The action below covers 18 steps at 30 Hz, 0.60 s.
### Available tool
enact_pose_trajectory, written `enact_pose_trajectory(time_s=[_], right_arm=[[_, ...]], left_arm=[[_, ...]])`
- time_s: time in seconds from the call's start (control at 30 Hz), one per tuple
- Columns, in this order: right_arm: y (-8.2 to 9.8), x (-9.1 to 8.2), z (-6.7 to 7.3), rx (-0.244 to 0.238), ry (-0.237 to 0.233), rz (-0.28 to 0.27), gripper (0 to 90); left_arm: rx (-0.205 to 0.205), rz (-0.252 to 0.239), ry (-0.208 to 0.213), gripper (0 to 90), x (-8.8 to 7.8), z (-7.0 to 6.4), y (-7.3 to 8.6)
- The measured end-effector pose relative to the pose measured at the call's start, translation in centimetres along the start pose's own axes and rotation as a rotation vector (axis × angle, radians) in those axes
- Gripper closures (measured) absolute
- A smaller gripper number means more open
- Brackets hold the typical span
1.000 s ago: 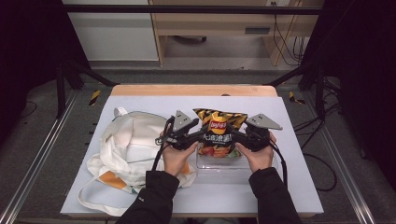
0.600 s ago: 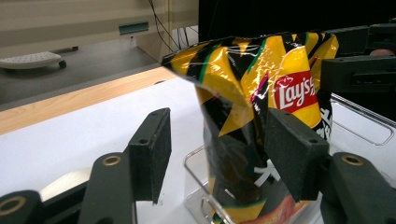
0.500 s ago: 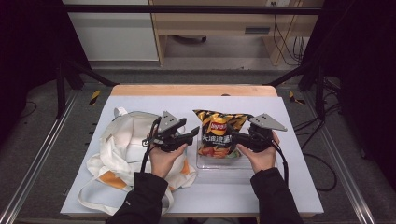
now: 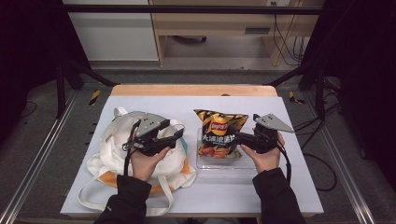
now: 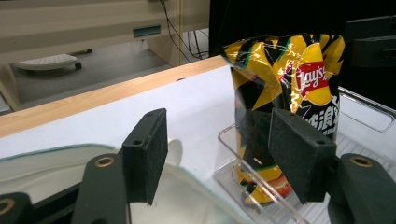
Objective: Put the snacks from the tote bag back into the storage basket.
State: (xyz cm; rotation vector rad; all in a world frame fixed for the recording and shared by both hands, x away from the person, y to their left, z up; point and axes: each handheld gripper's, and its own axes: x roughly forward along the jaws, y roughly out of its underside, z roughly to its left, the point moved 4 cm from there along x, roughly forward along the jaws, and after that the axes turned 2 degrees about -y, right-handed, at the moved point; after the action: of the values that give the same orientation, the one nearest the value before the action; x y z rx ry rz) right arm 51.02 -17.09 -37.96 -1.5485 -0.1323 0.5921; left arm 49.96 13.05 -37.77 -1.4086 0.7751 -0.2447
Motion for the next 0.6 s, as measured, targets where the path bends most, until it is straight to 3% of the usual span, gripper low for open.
enact_pose_trajectory(time_s=[0.27,0.6], right_arm=[[0.2,-1.3,0.3,-0.038,-0.011,0.015,7.8],[1.3,-3.0,0.0,-0.040,-0.040,0.039,5.3]], left_arm=[[0.014,0.013,-0.022,35.0,-2.6,1.6,1.0],[-0.017,0.026,-0.081,31.4,-5.5,4.0,3.0]])
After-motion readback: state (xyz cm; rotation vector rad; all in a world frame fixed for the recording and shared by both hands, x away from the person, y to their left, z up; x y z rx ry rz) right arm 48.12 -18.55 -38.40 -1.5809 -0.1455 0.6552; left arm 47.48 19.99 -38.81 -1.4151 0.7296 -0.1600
